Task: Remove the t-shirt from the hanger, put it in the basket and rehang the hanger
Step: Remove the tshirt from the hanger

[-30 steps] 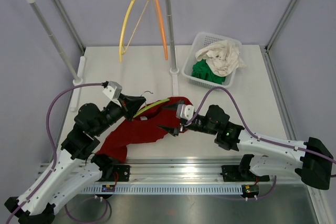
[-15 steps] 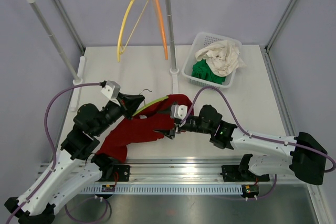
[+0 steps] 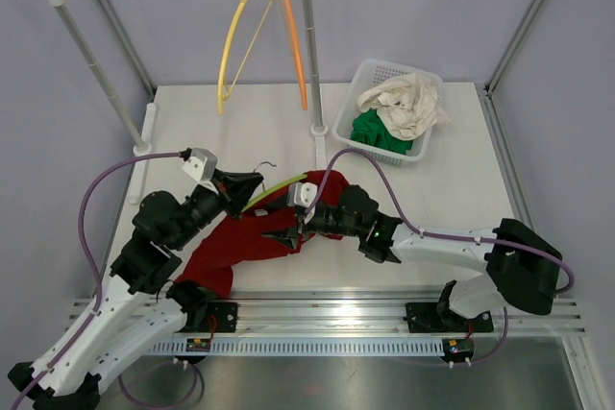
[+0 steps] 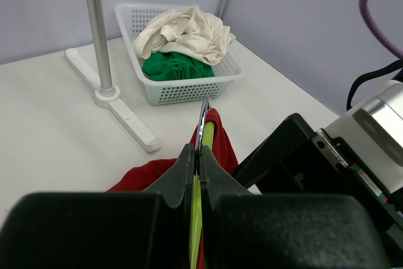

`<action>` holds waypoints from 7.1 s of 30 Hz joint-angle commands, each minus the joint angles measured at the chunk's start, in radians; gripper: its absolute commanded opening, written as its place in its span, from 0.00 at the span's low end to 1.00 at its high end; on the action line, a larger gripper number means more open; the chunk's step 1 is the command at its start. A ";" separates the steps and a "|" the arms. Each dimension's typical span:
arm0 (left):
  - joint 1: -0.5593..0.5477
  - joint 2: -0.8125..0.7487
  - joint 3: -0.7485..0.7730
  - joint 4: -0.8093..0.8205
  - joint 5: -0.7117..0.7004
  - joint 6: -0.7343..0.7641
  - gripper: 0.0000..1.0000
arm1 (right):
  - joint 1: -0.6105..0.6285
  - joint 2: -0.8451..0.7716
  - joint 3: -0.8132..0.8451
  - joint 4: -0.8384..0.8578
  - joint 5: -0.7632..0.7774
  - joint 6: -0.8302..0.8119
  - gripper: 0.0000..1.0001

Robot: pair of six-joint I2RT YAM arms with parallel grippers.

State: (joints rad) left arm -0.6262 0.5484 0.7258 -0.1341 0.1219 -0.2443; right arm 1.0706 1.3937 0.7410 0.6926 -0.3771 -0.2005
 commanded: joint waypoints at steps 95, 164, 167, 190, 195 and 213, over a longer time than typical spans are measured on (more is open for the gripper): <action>-0.003 -0.068 -0.025 0.162 -0.004 0.004 0.00 | 0.023 -0.400 -0.023 -0.263 0.670 0.094 0.78; -0.003 -0.211 -0.040 0.152 0.062 -0.026 0.00 | -0.370 -0.173 -0.054 -0.259 0.991 0.194 0.00; -0.003 -0.208 -0.045 0.165 0.062 -0.030 0.00 | -0.371 -0.171 -0.077 -0.225 0.946 0.194 0.00; -0.003 -0.133 -0.089 0.342 0.002 -0.073 0.00 | -0.130 -0.125 -0.299 0.194 0.271 0.059 0.00; -0.003 -0.102 -0.143 0.462 0.010 -0.064 0.00 | -0.115 -0.139 -0.330 0.237 0.173 0.038 0.00; -0.003 -0.071 -0.301 1.005 0.111 -0.237 0.00 | 0.025 -0.058 -0.304 0.232 0.084 -0.039 0.03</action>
State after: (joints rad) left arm -0.6277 0.4980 0.4438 0.5938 0.2050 -0.4068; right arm 1.0782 1.3380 0.4007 0.8921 -0.2825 -0.2008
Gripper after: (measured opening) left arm 0.022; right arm 0.027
